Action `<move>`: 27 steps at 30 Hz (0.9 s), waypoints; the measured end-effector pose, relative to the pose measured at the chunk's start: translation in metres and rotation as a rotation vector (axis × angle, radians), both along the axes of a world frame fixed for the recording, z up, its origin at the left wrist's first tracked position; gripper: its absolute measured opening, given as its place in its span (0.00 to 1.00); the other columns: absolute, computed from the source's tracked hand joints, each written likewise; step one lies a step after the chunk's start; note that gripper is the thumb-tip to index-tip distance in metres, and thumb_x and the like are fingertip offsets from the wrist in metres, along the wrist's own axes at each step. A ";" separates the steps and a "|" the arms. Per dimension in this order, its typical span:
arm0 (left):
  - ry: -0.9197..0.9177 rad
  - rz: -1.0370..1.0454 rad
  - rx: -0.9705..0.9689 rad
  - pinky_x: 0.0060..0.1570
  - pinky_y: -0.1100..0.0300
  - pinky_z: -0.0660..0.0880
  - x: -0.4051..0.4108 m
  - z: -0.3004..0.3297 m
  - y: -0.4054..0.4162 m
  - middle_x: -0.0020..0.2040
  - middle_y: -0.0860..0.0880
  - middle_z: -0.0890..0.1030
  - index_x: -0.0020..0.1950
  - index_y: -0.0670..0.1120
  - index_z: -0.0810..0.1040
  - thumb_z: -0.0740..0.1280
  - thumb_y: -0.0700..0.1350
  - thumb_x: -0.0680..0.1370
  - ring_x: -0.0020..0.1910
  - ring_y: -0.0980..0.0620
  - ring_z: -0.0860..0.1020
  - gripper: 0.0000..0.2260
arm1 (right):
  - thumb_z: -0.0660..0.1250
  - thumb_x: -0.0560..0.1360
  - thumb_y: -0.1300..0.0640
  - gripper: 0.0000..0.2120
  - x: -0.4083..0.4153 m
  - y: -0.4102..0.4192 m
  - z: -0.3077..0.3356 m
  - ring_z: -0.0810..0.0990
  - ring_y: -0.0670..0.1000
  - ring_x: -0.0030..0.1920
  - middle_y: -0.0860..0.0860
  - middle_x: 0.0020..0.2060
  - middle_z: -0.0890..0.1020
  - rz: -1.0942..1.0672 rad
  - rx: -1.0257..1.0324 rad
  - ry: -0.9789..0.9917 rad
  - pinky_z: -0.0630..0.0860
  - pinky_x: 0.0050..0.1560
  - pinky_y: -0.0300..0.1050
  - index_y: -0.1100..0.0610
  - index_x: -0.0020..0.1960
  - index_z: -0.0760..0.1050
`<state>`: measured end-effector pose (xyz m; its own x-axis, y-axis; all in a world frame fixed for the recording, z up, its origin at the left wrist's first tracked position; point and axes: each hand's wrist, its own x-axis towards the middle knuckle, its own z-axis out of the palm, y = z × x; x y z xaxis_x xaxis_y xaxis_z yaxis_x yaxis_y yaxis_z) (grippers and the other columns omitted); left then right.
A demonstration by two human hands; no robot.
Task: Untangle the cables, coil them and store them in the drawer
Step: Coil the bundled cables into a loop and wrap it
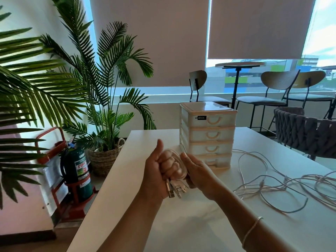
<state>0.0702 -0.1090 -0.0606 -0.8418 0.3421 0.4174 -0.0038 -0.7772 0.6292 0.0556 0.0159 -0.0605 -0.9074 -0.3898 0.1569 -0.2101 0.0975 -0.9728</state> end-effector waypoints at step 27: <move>-0.200 0.826 -0.889 0.40 0.59 0.74 0.001 -0.003 0.030 0.21 0.51 0.73 0.21 0.46 0.71 0.47 0.67 0.70 0.26 0.51 0.74 0.31 | 0.63 0.75 0.58 0.13 0.032 0.013 0.028 0.77 0.49 0.32 0.51 0.37 0.78 0.149 1.369 0.445 0.74 0.33 0.39 0.56 0.59 0.70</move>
